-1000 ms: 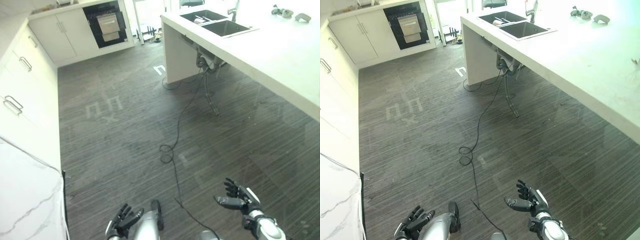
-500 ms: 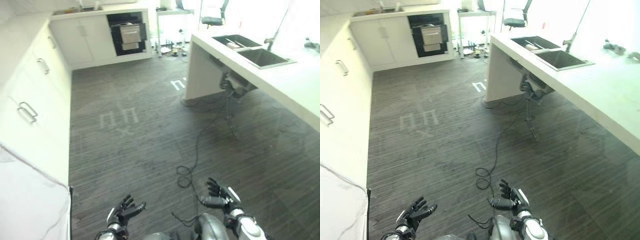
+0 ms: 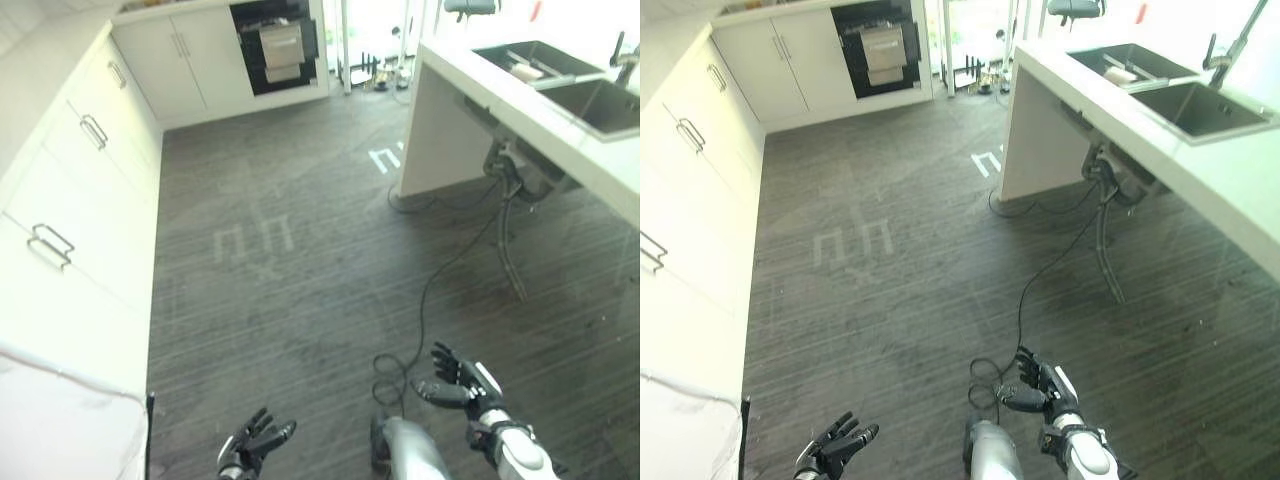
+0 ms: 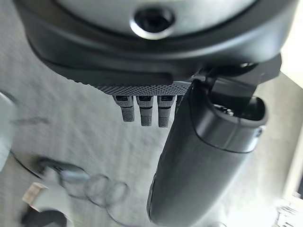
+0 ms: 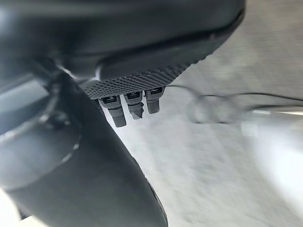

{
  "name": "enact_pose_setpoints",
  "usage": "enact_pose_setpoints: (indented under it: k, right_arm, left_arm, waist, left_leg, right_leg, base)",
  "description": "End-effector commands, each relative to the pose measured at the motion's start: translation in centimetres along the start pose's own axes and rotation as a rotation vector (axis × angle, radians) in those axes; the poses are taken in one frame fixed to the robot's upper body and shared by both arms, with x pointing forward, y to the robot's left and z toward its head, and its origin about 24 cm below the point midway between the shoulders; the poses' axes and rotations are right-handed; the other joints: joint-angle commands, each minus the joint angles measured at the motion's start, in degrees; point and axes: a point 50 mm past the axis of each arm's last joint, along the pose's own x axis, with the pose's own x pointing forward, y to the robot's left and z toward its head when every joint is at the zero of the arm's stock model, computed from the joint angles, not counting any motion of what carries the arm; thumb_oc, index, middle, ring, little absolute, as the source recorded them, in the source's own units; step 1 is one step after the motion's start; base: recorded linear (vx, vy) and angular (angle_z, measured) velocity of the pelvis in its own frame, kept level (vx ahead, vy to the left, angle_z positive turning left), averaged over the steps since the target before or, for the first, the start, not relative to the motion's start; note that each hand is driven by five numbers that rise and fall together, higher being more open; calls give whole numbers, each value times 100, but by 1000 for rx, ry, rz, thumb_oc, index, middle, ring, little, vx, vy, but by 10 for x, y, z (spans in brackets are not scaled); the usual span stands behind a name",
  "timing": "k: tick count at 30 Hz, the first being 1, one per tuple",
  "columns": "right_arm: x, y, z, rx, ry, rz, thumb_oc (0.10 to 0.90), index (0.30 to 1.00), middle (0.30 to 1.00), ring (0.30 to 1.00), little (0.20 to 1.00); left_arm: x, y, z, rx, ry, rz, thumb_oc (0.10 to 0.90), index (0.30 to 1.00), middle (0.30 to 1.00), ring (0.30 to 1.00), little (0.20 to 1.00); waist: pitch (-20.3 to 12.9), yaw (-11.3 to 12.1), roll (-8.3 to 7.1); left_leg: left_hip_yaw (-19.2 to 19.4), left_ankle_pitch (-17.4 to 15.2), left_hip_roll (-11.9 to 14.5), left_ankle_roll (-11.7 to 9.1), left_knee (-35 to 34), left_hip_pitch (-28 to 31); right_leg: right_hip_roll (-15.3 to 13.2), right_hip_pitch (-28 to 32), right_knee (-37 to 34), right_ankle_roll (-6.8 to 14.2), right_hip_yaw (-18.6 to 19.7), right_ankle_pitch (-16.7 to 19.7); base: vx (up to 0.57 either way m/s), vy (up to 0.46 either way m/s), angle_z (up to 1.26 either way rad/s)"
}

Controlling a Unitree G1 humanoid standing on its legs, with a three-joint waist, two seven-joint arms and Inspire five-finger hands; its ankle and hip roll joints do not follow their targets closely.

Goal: Place the dishes in the dishwasher.

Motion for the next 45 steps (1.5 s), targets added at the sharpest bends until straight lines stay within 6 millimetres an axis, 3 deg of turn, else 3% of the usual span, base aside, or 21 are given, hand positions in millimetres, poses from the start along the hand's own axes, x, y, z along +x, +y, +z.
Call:
enact_pose_setpoints:
  k: [1, 3, 5, 6, 9, 12, 15, 17, 18, 22, 23, 24, 27, 28, 29, 34, 37, 40, 41, 43, 45]
  right_arm:
    - [-4, -9, 28, -70, -148, 23, 800, 900, 900, 900, 900]
    - [-6, -15, 31, -80, -159, 8, 800, 900, 900, 900, 900]
    - [-8, -19, 36, -58, -182, -4, 800, 900, 900, 900, 900]
    - [-10, -17, 38, -61, -201, 3, 800, 900, 900, 900, 900]
    - [-14, -16, 48, -85, -242, 40, 800, 900, 900, 900, 900]
    - [-12, -12, 58, -100, -278, 63, 800, 900, 900, 900, 900]
    - [-15, -5, 64, -78, -317, 81, 800, 900, 900, 900, 900]
    - [-16, -1, 67, -72, -343, 78, 800, 900, 900, 900, 900]
    - [-16, 2, 70, -46, -365, 69, 800, 900, 900, 900, 900]
    - [-17, 7, 75, -15, -403, 52, 800, 900, 900, 900, 900]
    - [-18, 12, 80, -2, -435, 72, 800, 900, 900, 900, 900]
    - [-17, 16, 83, -1, -460, 80, 800, 900, 900, 900, 900]
    - [-19, 16, 98, -14, -523, 98, 800, 900, 900, 900, 900]
    - [-25, 12, 105, -22, -562, 113, 800, 900, 900, 900, 900]
    - [-27, 9, 107, -24, -575, 115, 800, 900, 900, 900, 900]
    - [-33, 0, 121, 4, -656, 96, 800, 900, 900, 900, 900]
    - [-33, 1, 131, -2, -698, 73, 800, 900, 900, 900, 900]
    - [-33, 3, 145, -30, -749, 68, 800, 900, 900, 900, 900]
    - [-35, 2, 149, -45, -768, 69, 800, 900, 900, 900, 900]
    - [-39, 0, 159, -95, -811, 69, 800, 900, 900, 900, 900]
    - [-43, -5, 172, -103, -859, 67, 800, 900, 900, 900, 900]
  left_arm:
    - [1, -8, 37, 94, -189, -81, 800, 900, 900, 900, 900]
    - [2, -12, 44, 125, -209, -106, 800, 900, 900, 900, 900]
    - [0, -14, 49, 124, -226, -129, 800, 900, 900, 900, 900]
    - [-2, -16, 49, 147, -240, -145, 800, 900, 900, 900, 900]
    - [-9, -14, 44, 136, -273, -154, 800, 900, 900, 900, 900]
    - [-11, -13, 50, 126, -307, -158, 800, 900, 900, 900, 900]
    - [-10, -17, 76, 158, -379, -188, 800, 900, 900, 900, 900]
    - [-11, -21, 91, 175, -415, -211, 800, 900, 900, 900, 900]
    - [-12, -27, 101, 207, -444, -235, 800, 900, 900, 900, 900]
    - [-14, -33, 113, 281, -491, -178, 800, 900, 900, 900, 900]
    - [-15, -38, 119, 271, -515, -163, 800, 900, 900, 900, 900]
    - [-16, -43, 122, 268, -537, -170, 800, 900, 900, 900, 900]
    - [-24, -55, 139, 240, -616, -209, 800, 900, 900, 900, 900]
    - [-32, -58, 152, 249, -676, -226, 800, 900, 900, 900, 900]
    - [-36, -57, 156, 262, -694, -225, 800, 900, 900, 900, 900]
    - [-45, -63, 164, 304, -758, -257, 800, 900, 900, 900, 900]
    - [-46, -67, 167, 284, -785, -277, 800, 900, 900, 900, 900]
    - [-53, -73, 176, 239, -830, -305, 800, 900, 900, 900, 900]
    - [-55, -74, 179, 229, -848, -315, 800, 900, 900, 900, 900]
    - [-63, -77, 185, 205, -906, -338, 800, 900, 900, 900, 900]
    - [-72, -84, 192, 189, -989, -358, 800, 900, 900, 900, 900]
  waist:
    - [-184, -31, -223]
    - [-54, 94, -322]
    - [77, 171, -301]
    - [119, 218, -130]
    - [159, 431, 157]
    - [85, 497, 155]
    - [-73, 503, 120]
    - [-188, 480, 121]
    - [-260, 430, 146]
    - [-287, 374, 291]
    - [-222, 335, 304]
    - [-206, 326, 355]
    - [-134, 344, 246]
    - [-36, 292, 79]
    - [25, 252, 27]
    - [220, -13, -138]
    - [40, -21, -254]
    - [-197, -59, -220]
    - [-245, -68, -189]
    - [-309, -66, -147]
    - [-329, -38, -182]
  left_leg:
    - [121, 1426, 47, 265, 2055, -1298]
    - [325, 1258, 348, 413, 2405, -2302]
    - [781, 1012, 571, 581, 801, -2256]
    - [802, 900, 629, 584, -304, -2472]
    - [52, 1066, 809, 365, -304, -3363]
    - [231, 991, 898, 448, -304, -3385]
    - [284, 659, 756, 700, -304, -3108]
    - [243, 545, 628, 854, -304, -3001]
    - [151, 430, 494, 995, -304, -2924]
    - [73, 243, 272, 1256, -304, -2676]
    - [29, 131, 170, 1341, -304, -2494]
    - [-5, 113, 195, 1338, -304, -2449]
    - [-30, 122, 91, 1282, -304, -2320]
    - [-25, -39, -36, 1241, -304, -2115]
    - [-31, -128, -60, 1220, -304, -1984]
    - [-239, -590, -258, 1243, -304, -1341]
    - [-328, -810, -407, 1236, -304, -1118]
    - [-249, -976, -276, 1081, -304, -664]
    - [-179, -894, -199, 1001, -304, -555]
    - [4, -215, -2, 774, -304, -329]
    - [111, 1001, 157, 395, 202, -260]
  right_leg:
    - [-238, 339, -875, 628, 105, 85]
    - [-235, 652, -875, 580, 181, -113]
    - [-176, 941, -875, 657, 253, -361]
    - [18, 1046, -875, 776, 378, -469]
    - [458, 1404, -875, 751, 643, -807]
    - [370, 1676, -875, 794, 676, -1053]
    - [93, 1911, -875, 1015, 521, -1073]
    - [56, 2064, -875, 1125, 438, -763]
    - [102, 2203, -864, 1266, 428, -146]
    - [81, 1424, 1534, 1383, 471, 808]
    - [-36, 745, 2513, 1319, 444, 869]
    - [-56, 437, 2535, 1238, 346, 914]
    - [-36, 365, 1179, 1136, -69, 497]
    - [-134, 337, -263, 1180, -404, 662]
    - [-180, 330, -760, 1204, -507, 801]
    - [-587, -760, -875, 1401, -99, 1118]
    - [-583, -682, -875, 1416, 36, 918]
    - [-482, -440, -875, 1295, -28, 830]
    - [-448, -362, -875, 1235, -77, 748]
    - [-382, -218, -875, 1089, -94, 548]
    - [-242, 30, -875, 860, 26, 280]
  base:
    - [217, -177, -17]
    - [219, -114, -23]
    - [416, 130, -48]
    - [527, 292, -64]
    - [517, 227, -62]
    - [385, 197, -110]
    - [474, 261, -77]
    - [376, 215, 6]
    - [341, 231, 39]
    - [258, 276, 46]
    - [231, 265, 34]
    - [274, 195, 16]
    - [309, -77, 26]
    - [411, -225, 48]
    - [505, -291, 69]
    - [402, -217, 8]
    - [383, -219, 15]
    - [428, -234, 2]
    - [340, -187, 6]
    - [310, -188, 18]
    - [290, -247, -14]
